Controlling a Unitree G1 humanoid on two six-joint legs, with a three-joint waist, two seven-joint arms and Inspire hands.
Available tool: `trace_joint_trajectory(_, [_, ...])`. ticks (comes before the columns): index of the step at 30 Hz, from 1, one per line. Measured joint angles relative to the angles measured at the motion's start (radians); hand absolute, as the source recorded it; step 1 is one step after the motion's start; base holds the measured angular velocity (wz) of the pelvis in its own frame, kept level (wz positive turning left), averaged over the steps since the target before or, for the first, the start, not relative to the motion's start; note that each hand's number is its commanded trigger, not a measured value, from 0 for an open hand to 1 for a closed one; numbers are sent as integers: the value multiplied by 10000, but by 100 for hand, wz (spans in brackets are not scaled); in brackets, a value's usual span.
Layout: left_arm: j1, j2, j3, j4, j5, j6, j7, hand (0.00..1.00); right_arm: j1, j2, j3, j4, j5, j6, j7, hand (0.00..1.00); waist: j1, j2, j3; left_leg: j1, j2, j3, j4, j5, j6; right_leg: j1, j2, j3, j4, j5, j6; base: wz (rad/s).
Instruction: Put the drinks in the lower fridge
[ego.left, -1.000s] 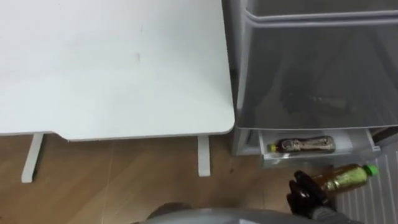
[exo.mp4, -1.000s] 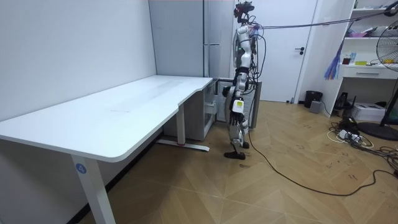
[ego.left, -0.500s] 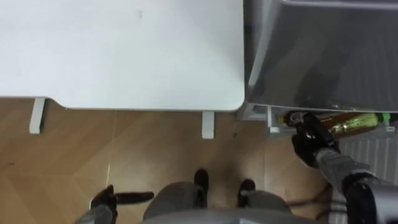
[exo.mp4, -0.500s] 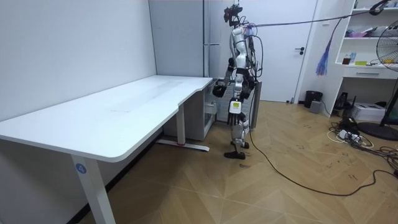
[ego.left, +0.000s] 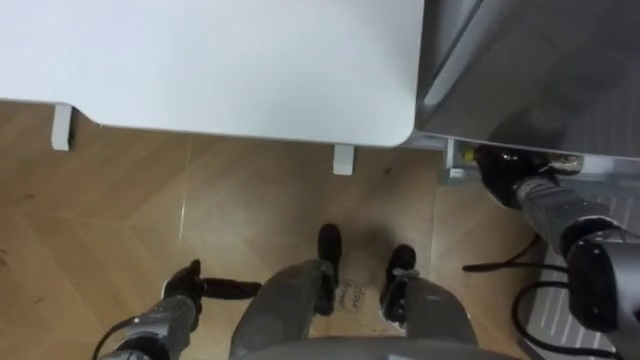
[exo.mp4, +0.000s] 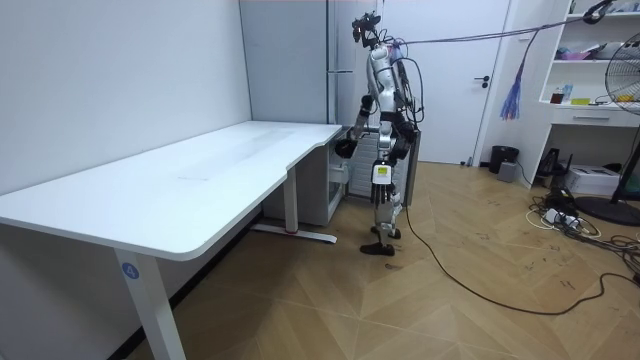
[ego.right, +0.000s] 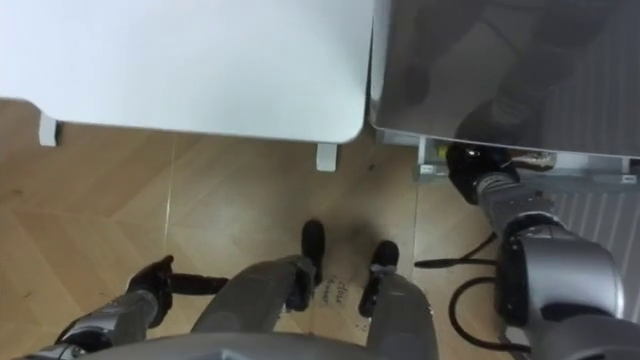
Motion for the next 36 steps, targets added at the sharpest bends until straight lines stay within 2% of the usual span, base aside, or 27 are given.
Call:
trace_joint_trajectory(2, [-17,104,-29,-79,-27,2,-1,0,-63,-50,33,-10,49,16,-11,100,-16,-66,36,-150,-5,52,20,17,28,-179,-39,-14,91,1,3,0])
trace_joint_trajectory(3, [-17,163,-145,-119,-49,1,-9,0,-126,-120,104,-56,95,44,-81,69,-17,-77,37,-244,-14,114,31,31,50,-319,-76,-8,188,0,5,-5])
trace_joint_trajectory(4, [-17,209,-249,-122,-91,1,-27,0,-235,-169,124,-103,241,74,-190,0,-9,-76,36,-341,-15,207,59,39,64,-449,-115,1,265,0,6,-7])
trace_joint_trajectory(10, [-13,338,-374,-115,-118,11,-32,0,-467,-316,393,-183,876,78,-292,0,7,-68,33,-438,-23,229,145,68,107,-629,-171,26,502,-13,0,-2])
trace_joint_trajectory(16, [-5,342,-633,-119,-204,7,-92,0,-558,-375,404,-209,886,69,-299,0,46,-68,32,-437,-28,229,168,159,135,-659,-199,22,630,-24,-13,2])
trace_joint_trajectory(26, [6,343,-631,-184,-203,-15,-81,0,-519,-398,409,-203,876,55,-314,0,85,-46,18,-367,-31,230,175,192,126,-584,-207,10,668,-11,-31,0])
trace_joint_trajectory(34, [65,346,-445,-251,-94,8,-116,0,-58,-427,510,-111,496,85,36,0,-8,-33,-4,347,-17,190,106,189,123,236,-138,-75,398,-27,-8,4])
trace_joint_trajectory(36, [163,358,-309,-282,-112,8,-131,0,197,-442,444,-119,511,80,45,0,-41,-26,-54,571,-23,152,52,187,121,520,-116,-133,282,-36,7,10])
